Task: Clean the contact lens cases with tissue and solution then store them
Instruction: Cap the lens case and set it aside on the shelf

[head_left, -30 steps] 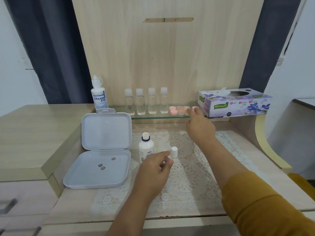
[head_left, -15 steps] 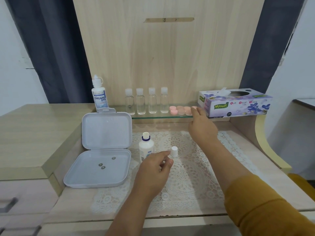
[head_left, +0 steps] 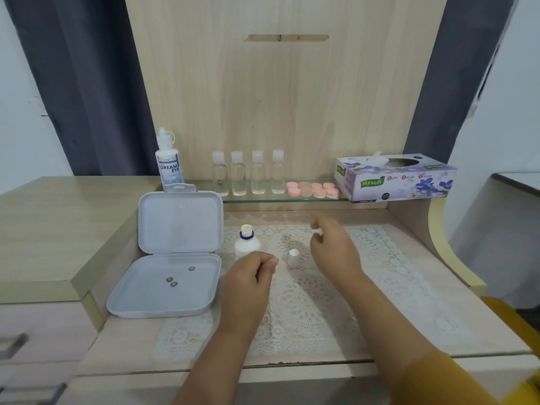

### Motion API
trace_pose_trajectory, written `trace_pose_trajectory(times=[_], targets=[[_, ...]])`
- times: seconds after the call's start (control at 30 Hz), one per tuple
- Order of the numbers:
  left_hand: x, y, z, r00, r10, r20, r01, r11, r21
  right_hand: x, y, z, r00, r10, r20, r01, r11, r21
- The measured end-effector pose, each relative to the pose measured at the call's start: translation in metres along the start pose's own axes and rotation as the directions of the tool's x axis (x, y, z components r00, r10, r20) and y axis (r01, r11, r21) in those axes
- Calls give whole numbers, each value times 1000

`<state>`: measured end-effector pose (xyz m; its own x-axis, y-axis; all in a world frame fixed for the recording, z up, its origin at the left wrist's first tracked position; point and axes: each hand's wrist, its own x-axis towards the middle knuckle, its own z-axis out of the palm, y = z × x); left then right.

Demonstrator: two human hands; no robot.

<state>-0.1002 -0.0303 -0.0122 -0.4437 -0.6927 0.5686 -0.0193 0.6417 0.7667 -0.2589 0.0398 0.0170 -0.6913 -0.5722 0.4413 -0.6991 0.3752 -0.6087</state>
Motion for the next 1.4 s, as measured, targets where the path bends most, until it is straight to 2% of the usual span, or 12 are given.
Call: trace_pose_trajectory(times=[0.1,0.27,0.33,0.43,0.57,0.7,0.83,1.0,1.1,1.23,1.3,1.4], targets=[[0,0,0,994,46,-103,-46,999,-1,-19,3,6,987,3,161,-10,999,40],[4,-1,-1,937,142,-318,-128,990,63,-32,9,17,977,-82,195,78,997,27],[5,-3,0,931,134,-338,-112,990,85,-33,10,20,977,-99,191,98,995,11],[6,-4,2,960,45,-278,-22,996,85,-33,9,21,976,-119,183,121,993,-5],[8,-3,3,974,-185,-133,189,982,19,-33,9,21,975,-111,191,111,994,10],[11,-3,4,950,-305,-75,305,952,-4,-34,7,17,982,-46,183,22,992,127],[13,-5,3,933,-356,-58,357,934,14,-35,3,12,997,8,78,-31,955,295],[14,-9,2,945,-324,-30,325,945,33,-27,-13,0,999,25,40,-40,891,452],[13,-9,1,964,-266,-4,266,964,16,-22,-29,-5,998,51,45,-68,804,591],[12,-10,2,978,-209,21,209,978,15,-16,-49,-8,999,17,42,-42,706,707],[12,-12,3,982,-187,30,187,982,20,-13,-55,-9,999,-14,48,-24,698,716],[12,-14,4,986,-163,38,162,986,28,-10,-58,-8,994,-59,93,-19,739,673]])
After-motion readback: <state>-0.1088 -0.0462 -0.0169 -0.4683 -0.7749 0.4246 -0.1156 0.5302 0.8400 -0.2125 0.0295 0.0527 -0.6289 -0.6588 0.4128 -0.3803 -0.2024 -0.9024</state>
